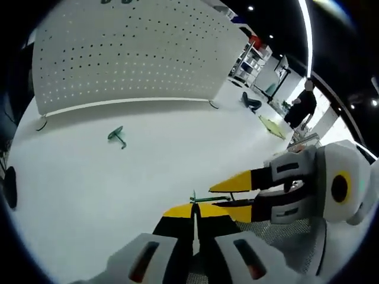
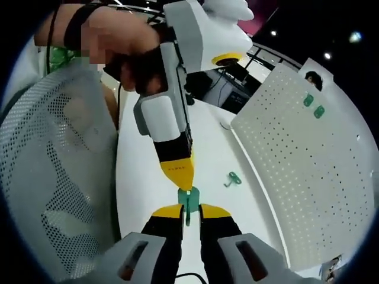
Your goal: Insert the hook assembly into the mounting plate slot until the hook locks in place.
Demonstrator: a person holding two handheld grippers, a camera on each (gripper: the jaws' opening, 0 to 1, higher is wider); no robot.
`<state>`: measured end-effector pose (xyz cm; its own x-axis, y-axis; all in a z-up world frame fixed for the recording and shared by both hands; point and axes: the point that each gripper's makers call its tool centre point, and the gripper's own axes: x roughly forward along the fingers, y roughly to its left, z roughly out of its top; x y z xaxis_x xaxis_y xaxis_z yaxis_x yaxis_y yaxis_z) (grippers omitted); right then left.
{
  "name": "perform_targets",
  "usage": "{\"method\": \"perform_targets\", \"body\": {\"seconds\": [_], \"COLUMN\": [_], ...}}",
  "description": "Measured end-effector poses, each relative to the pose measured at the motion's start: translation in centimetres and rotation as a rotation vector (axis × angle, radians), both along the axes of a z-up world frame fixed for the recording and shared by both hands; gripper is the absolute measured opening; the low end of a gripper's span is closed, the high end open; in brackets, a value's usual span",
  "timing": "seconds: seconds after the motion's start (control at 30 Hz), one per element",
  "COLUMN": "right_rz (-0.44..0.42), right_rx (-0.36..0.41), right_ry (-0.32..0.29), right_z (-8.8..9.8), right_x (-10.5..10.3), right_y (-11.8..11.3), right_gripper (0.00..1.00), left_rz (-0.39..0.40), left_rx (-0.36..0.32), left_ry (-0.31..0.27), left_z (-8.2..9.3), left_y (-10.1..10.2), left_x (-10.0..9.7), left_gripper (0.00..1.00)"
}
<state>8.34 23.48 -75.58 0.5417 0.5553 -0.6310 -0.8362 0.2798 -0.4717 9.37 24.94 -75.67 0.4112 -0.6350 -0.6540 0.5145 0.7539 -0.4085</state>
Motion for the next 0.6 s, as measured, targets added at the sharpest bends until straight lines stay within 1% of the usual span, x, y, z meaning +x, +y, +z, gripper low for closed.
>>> {"method": "perform_targets", "body": {"seconds": [0.17,0.23,0.33,0.4,0.47,0.6], "right_rz": [-0.004,-0.003,-0.001,-0.005,-0.008,-0.019], "right_rx": [-0.014,-0.004,-0.009,-0.015,-0.006,-0.011], "right_ry": [0.008,0.008,0.003,0.015,0.013,0.017], "right_z": [-0.33,-0.31,-0.34,-0.56,-0.47,-0.6], "right_x": [-0.01,-0.06,-0.06,-0.11,-0.07,0.02], "right_y": [-0.23,-0.16,-0.21,-0.33,-0.35,-0.58], "right_gripper": [0.07,0.06,0.04,0.04,0.04,0.04], "left_rz": [0.003,-0.001,-0.002,0.0,-0.01,-0.006], "left_rx": [-0.005,-0.013,-0.014,-0.021,-0.019,-0.028], "left_ry": [-0.001,0.002,0.001,0.006,0.004,0.006], "left_z": [0.14,0.24,0.29,0.33,0.32,0.4], "left_y": [0.04,-0.07,-0.07,-0.11,-0.16,-0.15], "left_x": [0.09,0.02,0.01,-0.04,-0.13,-0.21], "left_gripper": [0.01,0.01,0.01,0.01,0.01,0.01]}}
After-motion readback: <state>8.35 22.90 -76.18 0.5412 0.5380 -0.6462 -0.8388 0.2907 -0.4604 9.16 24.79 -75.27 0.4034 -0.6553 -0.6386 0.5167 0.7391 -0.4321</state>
